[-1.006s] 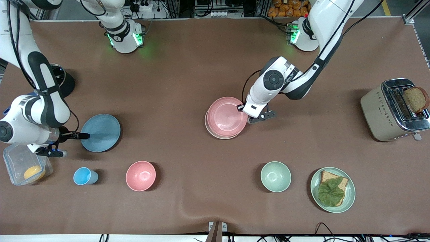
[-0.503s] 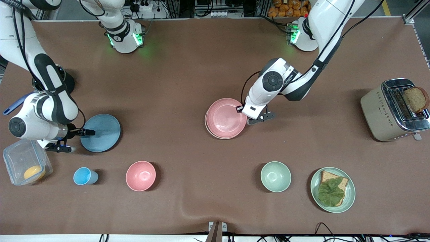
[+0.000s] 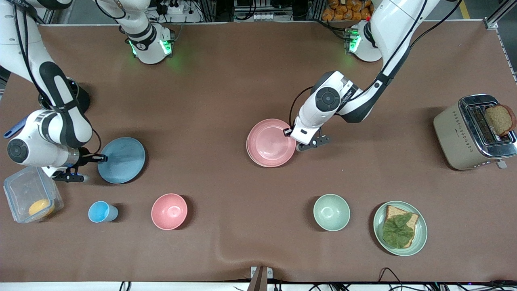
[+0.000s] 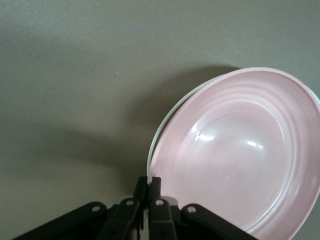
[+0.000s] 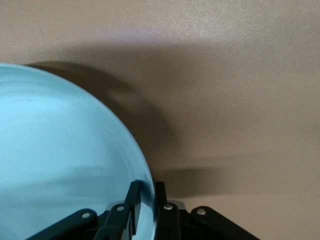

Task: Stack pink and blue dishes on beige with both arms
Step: 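Release the pink plate with the left gripper while the right gripper grasps the blue plate, then lift the blue plate with the right gripper while the left gripper withdraws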

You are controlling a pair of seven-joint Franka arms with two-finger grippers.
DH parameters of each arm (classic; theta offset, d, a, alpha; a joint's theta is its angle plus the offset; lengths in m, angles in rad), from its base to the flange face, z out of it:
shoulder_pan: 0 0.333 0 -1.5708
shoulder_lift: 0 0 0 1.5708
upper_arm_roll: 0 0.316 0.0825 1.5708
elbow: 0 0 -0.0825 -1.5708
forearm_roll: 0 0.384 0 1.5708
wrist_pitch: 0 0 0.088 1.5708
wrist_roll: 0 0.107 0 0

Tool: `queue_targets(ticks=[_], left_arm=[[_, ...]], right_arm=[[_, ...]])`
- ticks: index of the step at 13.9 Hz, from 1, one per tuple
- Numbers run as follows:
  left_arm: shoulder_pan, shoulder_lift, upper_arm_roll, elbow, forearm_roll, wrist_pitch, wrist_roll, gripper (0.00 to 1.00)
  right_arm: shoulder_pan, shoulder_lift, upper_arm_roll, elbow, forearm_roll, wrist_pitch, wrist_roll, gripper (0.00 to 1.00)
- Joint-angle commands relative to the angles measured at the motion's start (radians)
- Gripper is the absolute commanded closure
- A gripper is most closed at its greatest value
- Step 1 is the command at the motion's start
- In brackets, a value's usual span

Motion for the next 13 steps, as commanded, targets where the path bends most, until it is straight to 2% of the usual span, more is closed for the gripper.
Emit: queue_targets(ticks=[1, 2, 3, 4, 6, 8, 10, 13], left_arm=[[-0.009, 0.019, 0.005, 0.025, 0.032, 0.001, -0.033, 1.00], [-0.009, 0.019, 0.005, 0.030, 0.031, 0.001, -0.034, 0.88], [-0.009, 0.025, 0.005, 0.036, 0.031, 0.001, -0.043, 0.46], [-0.010, 0.030, 0.005, 0.045, 0.032, 0.001, -0.068, 0.00], [-0.007, 0.018, 0.005, 0.057, 0.032, -0.007, -0.083, 0.00], [0.025, -0.072, 0.006, 0.057, 0.032, -0.037, -0.082, 0.00], [0.115, -0.195, 0.006, 0.092, 0.055, -0.170, -0.056, 0.00], [0.229, -0.284, 0.003, 0.192, 0.095, -0.374, 0.099, 0.00]], right_arm=[[-0.014, -0.049, 0.023, -0.031, -0.006, -0.026, -0.015, 0.94], [-0.009, -0.071, 0.024, -0.026, -0.001, -0.059, -0.015, 0.95], [-0.003, -0.095, 0.026, -0.026, -0.001, -0.088, -0.013, 0.96], [0.011, -0.117, 0.026, -0.023, 0.000, -0.119, -0.009, 0.97], [0.022, -0.140, 0.027, -0.022, 0.012, -0.155, -0.003, 0.96], [0.031, -0.143, 0.029, -0.012, 0.051, -0.184, -0.001, 0.97], [0.049, -0.151, 0.027, 0.012, 0.104, -0.246, 0.000, 0.97], [0.084, -0.163, 0.029, 0.035, 0.143, -0.317, 0.069, 0.97]])
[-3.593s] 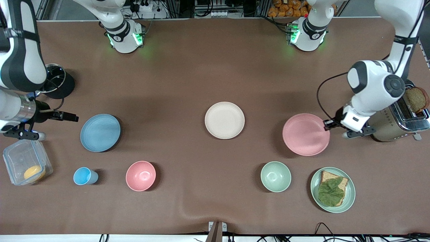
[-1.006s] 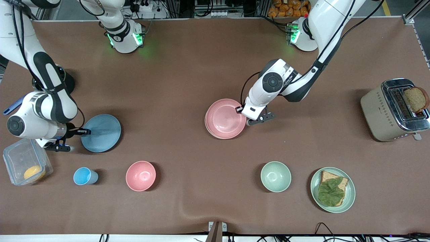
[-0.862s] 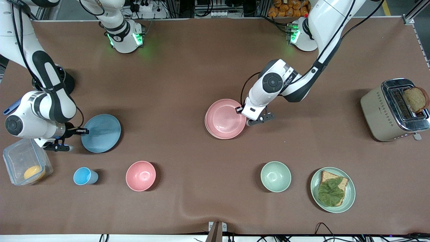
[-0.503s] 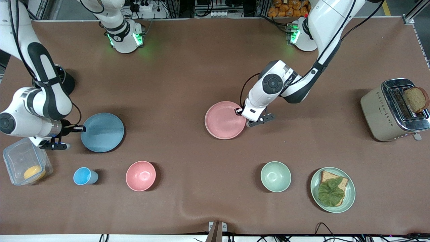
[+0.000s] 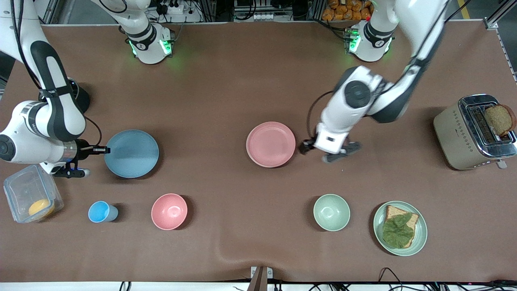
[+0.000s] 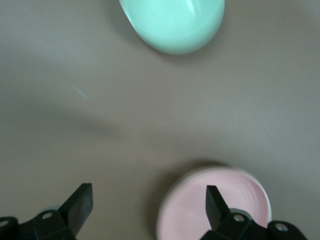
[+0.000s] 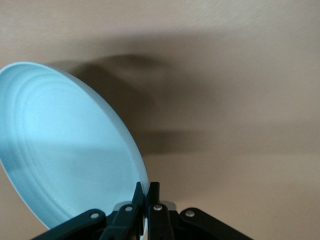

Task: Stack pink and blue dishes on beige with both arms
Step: 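Lift the blue plate with the right gripper while the left gripper withdraws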

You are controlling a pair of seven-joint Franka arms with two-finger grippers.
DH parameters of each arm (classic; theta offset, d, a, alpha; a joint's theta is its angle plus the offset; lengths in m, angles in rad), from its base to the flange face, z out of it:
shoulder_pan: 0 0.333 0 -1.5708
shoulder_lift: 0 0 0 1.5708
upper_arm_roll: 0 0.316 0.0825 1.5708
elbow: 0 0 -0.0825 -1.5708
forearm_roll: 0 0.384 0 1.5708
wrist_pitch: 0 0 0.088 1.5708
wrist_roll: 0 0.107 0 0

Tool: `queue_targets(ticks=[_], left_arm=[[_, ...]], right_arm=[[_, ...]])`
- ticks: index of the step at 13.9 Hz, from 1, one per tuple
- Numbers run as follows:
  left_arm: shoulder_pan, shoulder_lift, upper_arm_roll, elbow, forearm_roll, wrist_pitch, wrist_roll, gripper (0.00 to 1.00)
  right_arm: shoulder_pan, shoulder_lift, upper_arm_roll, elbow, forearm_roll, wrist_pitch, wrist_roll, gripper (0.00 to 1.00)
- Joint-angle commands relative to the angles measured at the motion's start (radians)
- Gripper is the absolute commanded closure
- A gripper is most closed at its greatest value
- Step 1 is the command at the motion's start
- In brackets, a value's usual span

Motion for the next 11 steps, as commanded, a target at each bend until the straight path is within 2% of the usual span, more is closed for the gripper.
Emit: queue_targets(ticks=[1, 3, 5, 7, 9, 11], left_arm=[[0.082, -0.100, -0.005, 0.060, 0.025, -0.179, 0.097, 0.00], [0.126, -0.132, -0.006, 0.119, 0.019, -0.258, 0.138, 0.00], [0.142, -0.144, -0.006, 0.208, 0.010, -0.369, 0.151, 0.00], [0.168, -0.137, -0.005, 0.295, 0.019, -0.480, 0.186, 0.00], [0.209, -0.176, 0.006, 0.303, -0.003, -0.491, 0.329, 0.00], [0.135, -0.230, 0.157, 0.285, -0.067, -0.505, 0.469, 0.00]], right_arm=[[0.047, -0.044, -0.001, 0.007, 0.055, -0.058, 0.089, 0.97], [0.103, -0.054, -0.001, 0.007, 0.110, -0.086, 0.174, 0.97], [0.169, -0.064, -0.001, 0.007, 0.127, -0.094, 0.289, 0.97], [0.230, -0.071, -0.001, 0.007, 0.216, -0.097, 0.362, 0.97], [0.278, -0.073, -0.001, 0.007, 0.295, -0.092, 0.406, 0.97], [0.331, -0.070, -0.004, 0.014, 0.386, -0.086, 0.451, 0.97]])
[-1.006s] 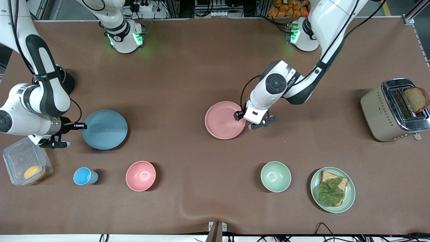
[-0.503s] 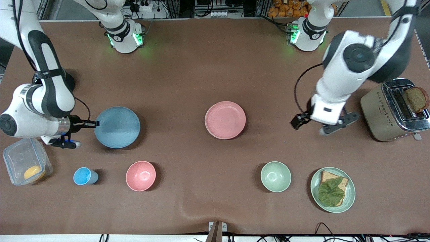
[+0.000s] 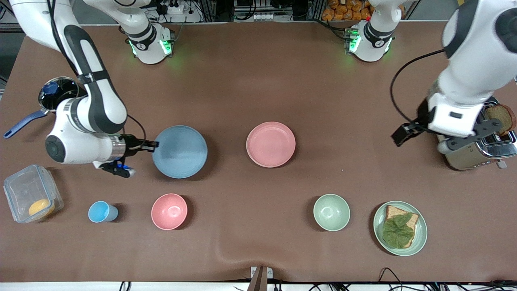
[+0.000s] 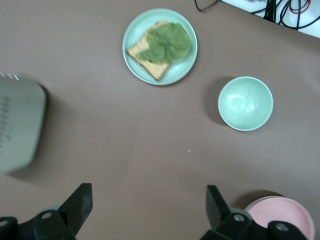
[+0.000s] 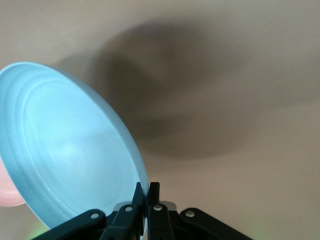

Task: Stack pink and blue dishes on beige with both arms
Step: 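Lift the blue plate with the right gripper while the left gripper withdraws, then carry the blue plate with the right gripper onto the pink plate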

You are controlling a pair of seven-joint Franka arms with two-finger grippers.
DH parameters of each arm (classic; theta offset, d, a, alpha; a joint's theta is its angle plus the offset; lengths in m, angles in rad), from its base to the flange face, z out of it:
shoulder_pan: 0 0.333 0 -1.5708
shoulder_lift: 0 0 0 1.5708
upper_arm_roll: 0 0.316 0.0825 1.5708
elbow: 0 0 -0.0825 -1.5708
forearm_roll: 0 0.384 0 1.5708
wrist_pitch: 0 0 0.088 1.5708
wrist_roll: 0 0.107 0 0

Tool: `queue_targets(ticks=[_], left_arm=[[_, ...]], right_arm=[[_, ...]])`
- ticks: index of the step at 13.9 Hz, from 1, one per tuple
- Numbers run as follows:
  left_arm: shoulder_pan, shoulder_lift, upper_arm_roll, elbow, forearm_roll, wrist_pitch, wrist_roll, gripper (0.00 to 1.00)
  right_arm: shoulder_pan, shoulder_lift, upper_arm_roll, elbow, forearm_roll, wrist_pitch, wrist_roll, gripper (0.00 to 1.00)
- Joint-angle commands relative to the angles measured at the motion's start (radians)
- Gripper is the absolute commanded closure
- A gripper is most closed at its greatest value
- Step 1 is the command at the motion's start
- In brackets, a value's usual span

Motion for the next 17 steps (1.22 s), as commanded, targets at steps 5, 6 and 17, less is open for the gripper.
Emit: queue_targets(ticks=[5, 6, 17], left_arm=[[-0.175, -0.101, 0.342, -0.016, -0.115, -0.109, 0.302, 0.00], [-0.176, -0.098, 0.342, -0.016, -0.115, -0.109, 0.303, 0.00], [-0.138, -0.094, 0.350, -0.024, -0.144, -0.112, 0.329, 0.00]], right_arm=[[0.136, -0.005, -0.011, -0.001, 0.213, 0.035, 0.084, 0.97], [0.152, -0.002, -0.011, -0.001, 0.236, 0.051, 0.092, 0.97], [0.452, 0.096, -0.012, -0.004, 0.420, 0.351, 0.305, 0.97]])
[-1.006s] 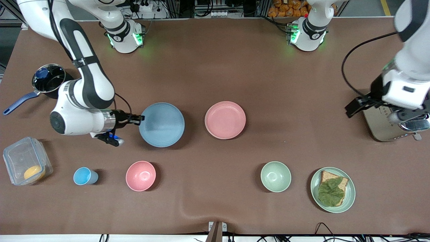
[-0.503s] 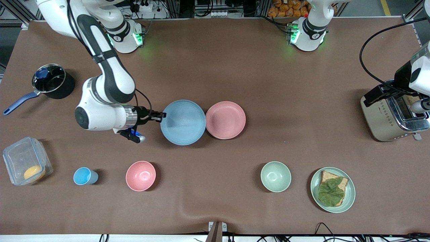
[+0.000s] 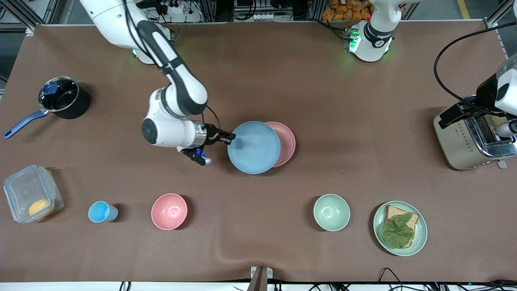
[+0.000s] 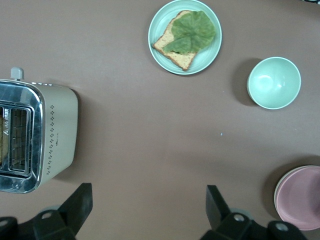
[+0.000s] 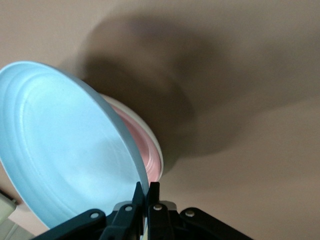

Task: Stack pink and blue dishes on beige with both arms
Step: 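Carry the blue plate with the right gripper onto the pink plate, then open the right gripper and release the blue plate on the stack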

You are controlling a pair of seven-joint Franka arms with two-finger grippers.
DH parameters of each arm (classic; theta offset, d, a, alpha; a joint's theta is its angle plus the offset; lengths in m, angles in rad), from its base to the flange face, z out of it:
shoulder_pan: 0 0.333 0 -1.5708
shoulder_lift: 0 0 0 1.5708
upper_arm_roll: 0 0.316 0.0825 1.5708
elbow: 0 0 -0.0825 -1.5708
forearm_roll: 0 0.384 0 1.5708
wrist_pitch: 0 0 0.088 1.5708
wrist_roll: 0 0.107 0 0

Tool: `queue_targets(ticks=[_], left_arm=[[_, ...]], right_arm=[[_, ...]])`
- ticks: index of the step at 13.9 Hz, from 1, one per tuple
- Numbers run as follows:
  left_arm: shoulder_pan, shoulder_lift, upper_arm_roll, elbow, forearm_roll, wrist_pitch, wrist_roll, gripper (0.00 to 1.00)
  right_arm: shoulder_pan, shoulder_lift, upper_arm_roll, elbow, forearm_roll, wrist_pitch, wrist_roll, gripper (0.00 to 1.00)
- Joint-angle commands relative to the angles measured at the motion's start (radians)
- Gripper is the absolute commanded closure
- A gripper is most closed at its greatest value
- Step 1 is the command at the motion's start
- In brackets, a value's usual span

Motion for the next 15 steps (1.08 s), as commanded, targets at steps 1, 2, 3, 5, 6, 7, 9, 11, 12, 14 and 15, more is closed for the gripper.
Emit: queue_targets(ticks=[1, 2, 3, 5, 6, 7, 9, 11, 12, 14, 15], left_arm=[[0.016, -0.020, 0.007, -0.025, -0.024, -0.011, 0.042, 0.00], [0.022, -0.020, 0.007, -0.028, -0.024, -0.011, 0.067, 0.00], [0.022, -0.012, 0.007, -0.028, -0.024, -0.008, 0.073, 0.00], [0.019, 0.008, 0.005, -0.027, -0.022, 0.003, 0.073, 0.00], [0.018, 0.007, 0.003, -0.027, -0.022, 0.003, 0.071, 0.00], [0.018, 0.000, 0.000, -0.028, -0.022, -0.005, 0.071, 0.00], [0.021, -0.001, -0.001, -0.025, -0.022, -0.006, 0.073, 0.00], [0.018, 0.000, -0.001, -0.031, -0.022, -0.008, 0.071, 0.00], [0.019, 0.000, -0.001, -0.033, -0.022, -0.006, 0.071, 0.00], [0.021, -0.003, -0.001, -0.031, -0.022, -0.009, 0.070, 0.00], [0.022, -0.007, -0.001, -0.031, -0.022, -0.011, 0.073, 0.00]], right_arm=[[0.048, -0.005, -0.011, 0.000, 0.028, 0.023, 0.049, 0.97], [0.066, -0.003, -0.011, -0.003, 0.028, 0.048, 0.067, 0.97], [0.084, 0.005, -0.011, -0.003, 0.028, 0.061, 0.084, 0.97], [0.109, 0.011, -0.013, -0.006, 0.028, 0.081, 0.094, 0.97], [0.111, 0.011, -0.013, -0.015, 0.026, 0.085, 0.094, 0.97], [0.111, 0.011, -0.013, -0.023, 0.026, 0.092, 0.094, 0.97], [0.120, 0.012, -0.013, -0.029, 0.028, 0.101, 0.094, 0.96], [0.120, 0.020, -0.013, -0.029, 0.026, 0.111, 0.094, 0.96], [0.120, 0.023, -0.013, -0.029, 0.028, 0.126, 0.094, 0.96], [0.124, 0.037, -0.013, -0.025, 0.028, 0.140, 0.095, 0.88], [0.126, 0.037, -0.013, -0.025, 0.026, 0.141, 0.095, 0.54]])
